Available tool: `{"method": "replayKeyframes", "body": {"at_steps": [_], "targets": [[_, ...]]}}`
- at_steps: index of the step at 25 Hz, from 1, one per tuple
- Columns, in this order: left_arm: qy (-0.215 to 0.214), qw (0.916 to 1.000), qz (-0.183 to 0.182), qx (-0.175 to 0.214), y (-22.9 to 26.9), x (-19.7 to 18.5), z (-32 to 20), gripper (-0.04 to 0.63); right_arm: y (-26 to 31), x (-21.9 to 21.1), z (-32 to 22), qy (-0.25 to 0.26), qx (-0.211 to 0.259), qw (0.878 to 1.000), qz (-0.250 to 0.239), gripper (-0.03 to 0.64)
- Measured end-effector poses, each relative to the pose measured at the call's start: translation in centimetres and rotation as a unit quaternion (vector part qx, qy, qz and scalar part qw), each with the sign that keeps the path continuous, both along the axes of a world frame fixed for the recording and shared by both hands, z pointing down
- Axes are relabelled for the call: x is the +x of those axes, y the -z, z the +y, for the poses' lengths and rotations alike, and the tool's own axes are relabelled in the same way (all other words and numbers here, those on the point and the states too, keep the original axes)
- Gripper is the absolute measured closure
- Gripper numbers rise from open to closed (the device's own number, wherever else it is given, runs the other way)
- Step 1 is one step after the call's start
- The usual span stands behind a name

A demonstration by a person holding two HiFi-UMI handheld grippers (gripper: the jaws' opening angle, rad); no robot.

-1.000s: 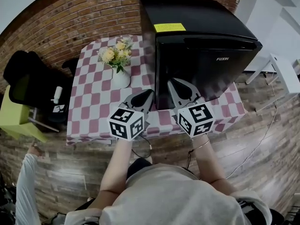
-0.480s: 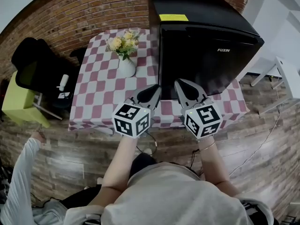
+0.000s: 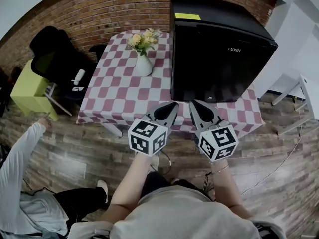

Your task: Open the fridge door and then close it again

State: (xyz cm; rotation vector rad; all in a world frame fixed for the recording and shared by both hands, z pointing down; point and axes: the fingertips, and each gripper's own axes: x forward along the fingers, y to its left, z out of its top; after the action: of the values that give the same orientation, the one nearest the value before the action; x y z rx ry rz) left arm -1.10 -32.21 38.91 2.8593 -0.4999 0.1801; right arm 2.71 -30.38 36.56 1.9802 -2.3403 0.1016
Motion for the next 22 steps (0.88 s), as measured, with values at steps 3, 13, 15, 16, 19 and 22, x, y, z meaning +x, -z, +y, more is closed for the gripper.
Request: {"method": "replayKeyframes", "body": {"at_steps": [3,13,15,16,19,22], "targets": [[0.013,0.9999,-0.006,-0.002,-0.4,-0.9,2.0,0.581,0.0,-0.6,2.2,0.002,0.000,1.000,0.000,0.618],[0.043,0.9988,-0.016,0.016,0.4,-1.9,5.6,0.583,0.5,-0.6,6.3,0.009,0.007,1.000,-0.002,0.618],[0.045,0.9987,-0.017,0.016,0.3,-1.8,6.2,0.583,0.2,-0.7,6.9,0.011,0.003,1.000,-0.003,0.618],[0.045,0.9987,-0.018,0.016,0.3,-1.8,6.4,0.583,0.1,-0.7,7.2,0.013,0.001,1.000,-0.002,0.618],[0.047,0.9986,-0.019,0.016,0.3,-1.6,6.8,0.584,-0.2,-0.5,7.7,0.011,-0.003,1.000,-0.001,0.618],[0.046,0.9985,-0.023,0.016,0.1,-1.6,7.5,0.584,-0.4,-0.5,8.3,0.009,-0.005,1.000,-0.018,0.618]]}}
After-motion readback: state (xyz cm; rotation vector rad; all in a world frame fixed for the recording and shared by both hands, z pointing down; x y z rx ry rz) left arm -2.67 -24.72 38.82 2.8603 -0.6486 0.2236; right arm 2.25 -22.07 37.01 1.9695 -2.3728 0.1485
